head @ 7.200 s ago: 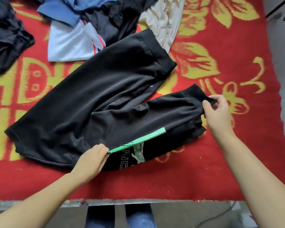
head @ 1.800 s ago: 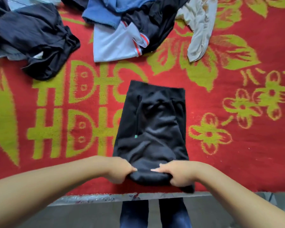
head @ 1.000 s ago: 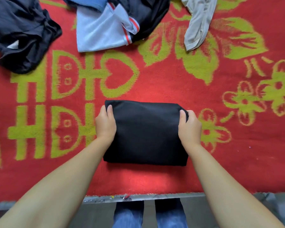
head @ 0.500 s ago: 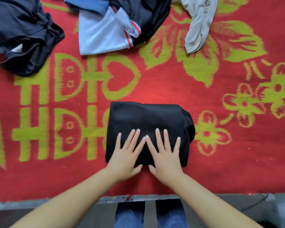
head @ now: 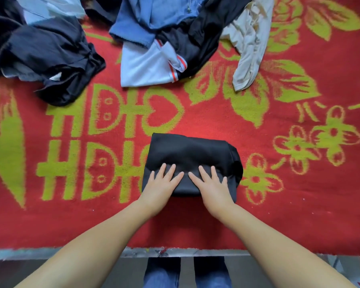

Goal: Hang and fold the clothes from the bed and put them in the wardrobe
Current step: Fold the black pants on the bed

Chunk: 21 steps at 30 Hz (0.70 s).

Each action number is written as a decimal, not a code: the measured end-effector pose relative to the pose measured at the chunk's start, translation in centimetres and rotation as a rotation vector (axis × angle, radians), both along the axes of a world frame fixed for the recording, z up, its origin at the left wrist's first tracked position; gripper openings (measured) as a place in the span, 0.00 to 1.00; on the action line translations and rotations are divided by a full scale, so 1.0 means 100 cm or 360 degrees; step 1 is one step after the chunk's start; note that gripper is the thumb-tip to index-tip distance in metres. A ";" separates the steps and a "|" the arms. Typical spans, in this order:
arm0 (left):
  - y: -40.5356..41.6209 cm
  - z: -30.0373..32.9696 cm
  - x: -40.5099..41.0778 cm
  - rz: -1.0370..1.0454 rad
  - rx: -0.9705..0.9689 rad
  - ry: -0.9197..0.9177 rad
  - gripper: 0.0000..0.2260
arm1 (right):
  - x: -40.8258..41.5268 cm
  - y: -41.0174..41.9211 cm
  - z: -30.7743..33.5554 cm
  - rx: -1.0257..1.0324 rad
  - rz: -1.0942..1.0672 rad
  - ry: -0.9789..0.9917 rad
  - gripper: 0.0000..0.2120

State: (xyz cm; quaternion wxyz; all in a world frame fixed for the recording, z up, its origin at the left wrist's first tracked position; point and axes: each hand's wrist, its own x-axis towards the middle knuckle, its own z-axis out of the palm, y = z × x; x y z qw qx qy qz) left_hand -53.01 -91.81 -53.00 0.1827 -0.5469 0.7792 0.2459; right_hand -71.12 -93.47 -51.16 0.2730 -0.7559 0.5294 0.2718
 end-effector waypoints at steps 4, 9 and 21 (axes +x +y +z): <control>-0.034 0.064 0.001 0.0124 0.0014 -0.0023 0.34 | 0.004 -0.036 0.062 -0.0056 -0.0029 -0.0050 0.38; -0.040 0.136 0.012 0.0287 -0.0233 -0.0116 0.34 | 0.019 -0.064 0.136 -0.0206 0.0201 -0.0059 0.39; 0.143 0.249 0.077 0.1357 -0.0543 -0.0353 0.33 | 0.143 0.017 0.255 -0.0461 0.1362 -0.0309 0.41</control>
